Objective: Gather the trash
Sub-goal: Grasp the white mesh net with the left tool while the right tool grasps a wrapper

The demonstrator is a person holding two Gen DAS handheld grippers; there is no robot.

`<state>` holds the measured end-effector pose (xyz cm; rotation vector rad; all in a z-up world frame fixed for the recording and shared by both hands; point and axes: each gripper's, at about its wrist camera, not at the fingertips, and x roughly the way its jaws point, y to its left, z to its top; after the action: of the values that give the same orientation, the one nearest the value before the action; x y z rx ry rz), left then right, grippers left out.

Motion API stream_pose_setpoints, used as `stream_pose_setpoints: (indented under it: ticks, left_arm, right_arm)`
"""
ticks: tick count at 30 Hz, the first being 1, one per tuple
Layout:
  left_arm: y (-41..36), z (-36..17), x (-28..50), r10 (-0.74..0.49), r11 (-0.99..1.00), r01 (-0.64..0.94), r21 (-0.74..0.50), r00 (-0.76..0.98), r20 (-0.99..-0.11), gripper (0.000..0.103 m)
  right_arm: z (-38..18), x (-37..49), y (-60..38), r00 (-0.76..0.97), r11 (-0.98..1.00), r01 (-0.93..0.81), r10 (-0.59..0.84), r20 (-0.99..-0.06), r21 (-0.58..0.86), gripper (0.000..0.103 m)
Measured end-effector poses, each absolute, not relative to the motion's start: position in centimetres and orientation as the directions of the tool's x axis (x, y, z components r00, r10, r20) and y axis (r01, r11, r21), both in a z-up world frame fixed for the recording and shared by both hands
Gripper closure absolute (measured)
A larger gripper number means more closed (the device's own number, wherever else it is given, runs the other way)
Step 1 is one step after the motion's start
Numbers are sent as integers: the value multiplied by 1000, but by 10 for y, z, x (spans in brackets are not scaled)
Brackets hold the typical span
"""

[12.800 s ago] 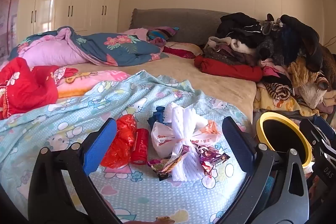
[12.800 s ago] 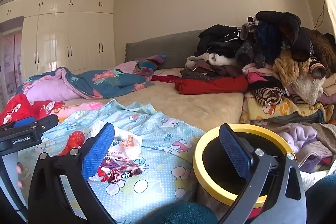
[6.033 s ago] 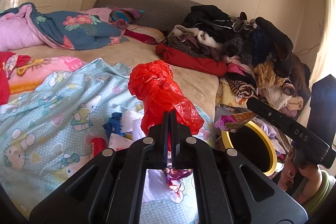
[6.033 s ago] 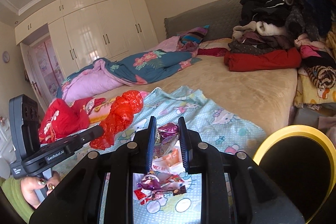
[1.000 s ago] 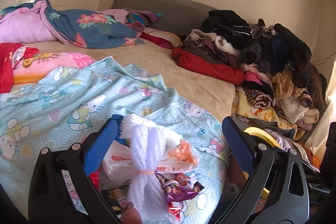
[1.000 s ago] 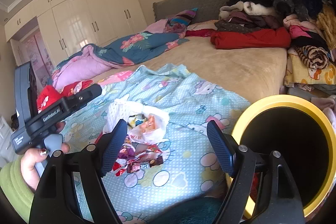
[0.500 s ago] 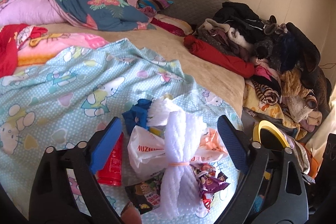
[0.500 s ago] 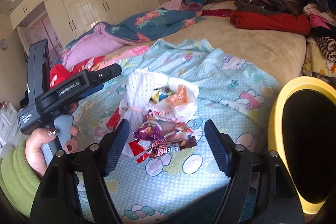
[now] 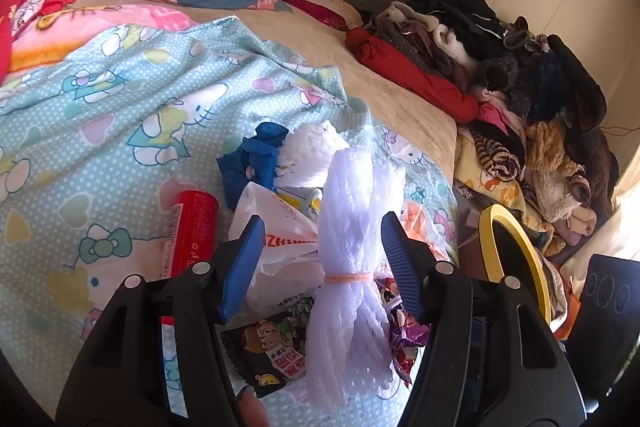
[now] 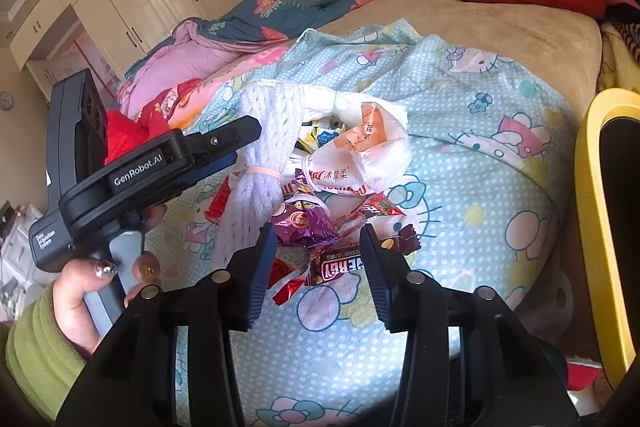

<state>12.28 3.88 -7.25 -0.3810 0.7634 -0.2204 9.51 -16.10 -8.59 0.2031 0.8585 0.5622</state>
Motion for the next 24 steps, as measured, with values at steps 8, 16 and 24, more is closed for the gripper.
stream_pose_setpoints:
  ticks: [8,16,24]
  left_arm:
    - [34,-78,124,-338,909,63,-411,688,-642,61]
    - [25,-73,123,-365,909,108,-403,674,-642,88]
    - [39,-45,119,-368,895,107,-433,726,-581,91]
  right_arm:
    - [-91,101,-159,493,826,-386,561,-665,411,89]
    - [-73,92,-153,542,827,-449,553,-633,338,94]
    - [-51,88,-156,575,810,-481,581,-577,337,95]
